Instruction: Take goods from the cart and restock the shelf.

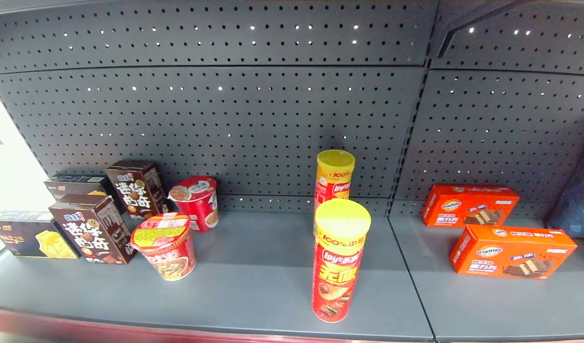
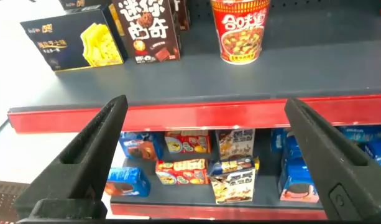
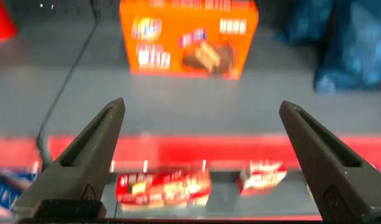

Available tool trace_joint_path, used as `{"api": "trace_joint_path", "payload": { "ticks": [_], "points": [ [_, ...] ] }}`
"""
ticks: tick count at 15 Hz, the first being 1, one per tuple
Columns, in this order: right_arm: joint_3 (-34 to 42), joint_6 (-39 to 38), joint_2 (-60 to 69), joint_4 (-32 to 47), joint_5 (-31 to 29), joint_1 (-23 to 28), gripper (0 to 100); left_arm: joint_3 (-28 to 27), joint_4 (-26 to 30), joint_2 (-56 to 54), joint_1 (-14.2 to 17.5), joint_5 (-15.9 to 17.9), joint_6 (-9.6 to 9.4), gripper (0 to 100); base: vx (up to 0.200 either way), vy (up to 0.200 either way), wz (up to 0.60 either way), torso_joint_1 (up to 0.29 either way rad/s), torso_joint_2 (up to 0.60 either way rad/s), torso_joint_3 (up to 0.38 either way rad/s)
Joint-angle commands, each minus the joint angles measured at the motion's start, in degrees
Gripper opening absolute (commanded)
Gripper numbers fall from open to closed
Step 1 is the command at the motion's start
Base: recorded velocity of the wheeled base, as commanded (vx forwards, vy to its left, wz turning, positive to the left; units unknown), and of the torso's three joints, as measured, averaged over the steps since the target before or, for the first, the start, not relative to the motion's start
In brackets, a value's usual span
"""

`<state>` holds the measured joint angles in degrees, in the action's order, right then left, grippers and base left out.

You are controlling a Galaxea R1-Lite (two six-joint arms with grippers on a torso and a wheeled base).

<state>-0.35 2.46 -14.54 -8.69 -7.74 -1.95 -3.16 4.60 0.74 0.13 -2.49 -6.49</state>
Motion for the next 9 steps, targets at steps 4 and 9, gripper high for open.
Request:
{"api": "trace_joint_path", "payload": {
  "ticks": [4, 9],
  "points": [
    [-0.3, -0.8, 14.2, 6.6, 9.4, 2.0, 100, 0.1, -0.3, -0.7, 0.0, 0.1, 3.32, 100, 0.000, 0.000, 0.00, 0.000, 0.00, 0.000],
    [-0.4, -0.7, 14.2, 6.9, 10.9, 2.0, 100, 0.3, -0.7, -0.7, 0.0, 2.5, 3.32, 100, 0.000, 0.000, 0.00, 0.000, 0.00, 0.000]
  ]
}}
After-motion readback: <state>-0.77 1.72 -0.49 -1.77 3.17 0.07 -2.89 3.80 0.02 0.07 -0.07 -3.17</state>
